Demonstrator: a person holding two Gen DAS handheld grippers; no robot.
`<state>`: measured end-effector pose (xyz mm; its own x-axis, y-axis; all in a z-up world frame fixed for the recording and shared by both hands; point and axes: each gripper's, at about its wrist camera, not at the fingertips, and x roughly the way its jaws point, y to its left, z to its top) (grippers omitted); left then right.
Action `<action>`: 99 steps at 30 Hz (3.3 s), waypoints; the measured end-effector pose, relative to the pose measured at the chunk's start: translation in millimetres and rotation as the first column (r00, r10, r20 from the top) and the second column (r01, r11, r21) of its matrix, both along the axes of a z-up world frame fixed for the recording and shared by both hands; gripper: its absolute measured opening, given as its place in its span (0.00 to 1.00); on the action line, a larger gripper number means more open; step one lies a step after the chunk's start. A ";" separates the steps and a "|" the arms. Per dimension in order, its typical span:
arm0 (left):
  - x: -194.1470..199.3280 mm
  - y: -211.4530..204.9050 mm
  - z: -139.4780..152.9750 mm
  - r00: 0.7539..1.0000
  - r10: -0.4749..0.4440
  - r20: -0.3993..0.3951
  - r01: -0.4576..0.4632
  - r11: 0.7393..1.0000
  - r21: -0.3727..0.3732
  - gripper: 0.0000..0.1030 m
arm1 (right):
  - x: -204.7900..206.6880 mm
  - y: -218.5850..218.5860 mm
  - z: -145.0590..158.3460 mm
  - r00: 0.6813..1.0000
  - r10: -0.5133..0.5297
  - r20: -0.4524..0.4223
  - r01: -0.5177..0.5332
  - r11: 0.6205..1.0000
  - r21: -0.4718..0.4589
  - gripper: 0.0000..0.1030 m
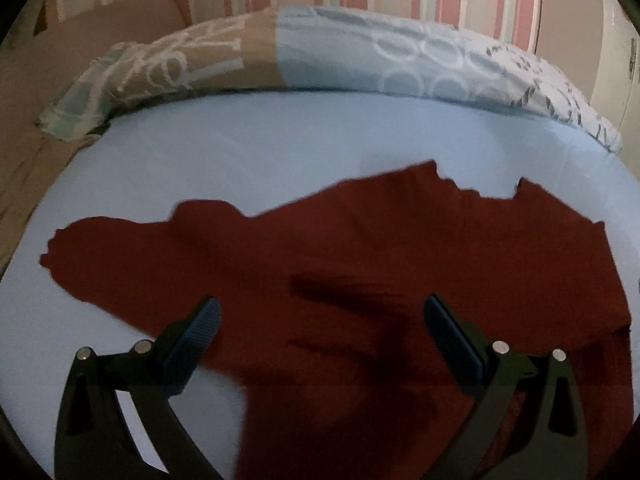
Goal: Fold small clothes
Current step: 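Move the left gripper toward the other sweater sleeve cuff, then grasp the other sleeve cuff with the left gripper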
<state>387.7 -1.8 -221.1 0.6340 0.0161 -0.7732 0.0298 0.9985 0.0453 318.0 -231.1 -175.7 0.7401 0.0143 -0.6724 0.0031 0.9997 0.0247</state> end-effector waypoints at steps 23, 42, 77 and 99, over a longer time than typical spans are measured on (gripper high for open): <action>-11.6 25.2 13.5 0.999 0.034 -0.009 -0.034 0.999 0.016 0.97 | 2.8 -22.9 -25.8 0.995 -0.064 -0.072 0.066 0.997 0.027 0.84; -73.6 102.9 75.8 0.997 0.045 0.067 -0.051 0.995 0.087 0.98 | -12.5 38.7 19.1 0.998 -0.054 0.018 0.054 0.998 0.022 0.97; -2.5 394.9 -11.8 0.938 0.342 -0.059 -0.339 0.865 -0.369 0.98 | 42.5 216.9 2.9 0.977 0.211 0.012 -0.210 0.976 -0.060 0.97; 31.0 359.6 -10.2 0.970 0.240 -0.035 -0.242 0.961 -0.132 0.15 | 48.6 196.3 -9.6 0.986 0.160 -0.033 -0.163 0.982 -0.098 0.97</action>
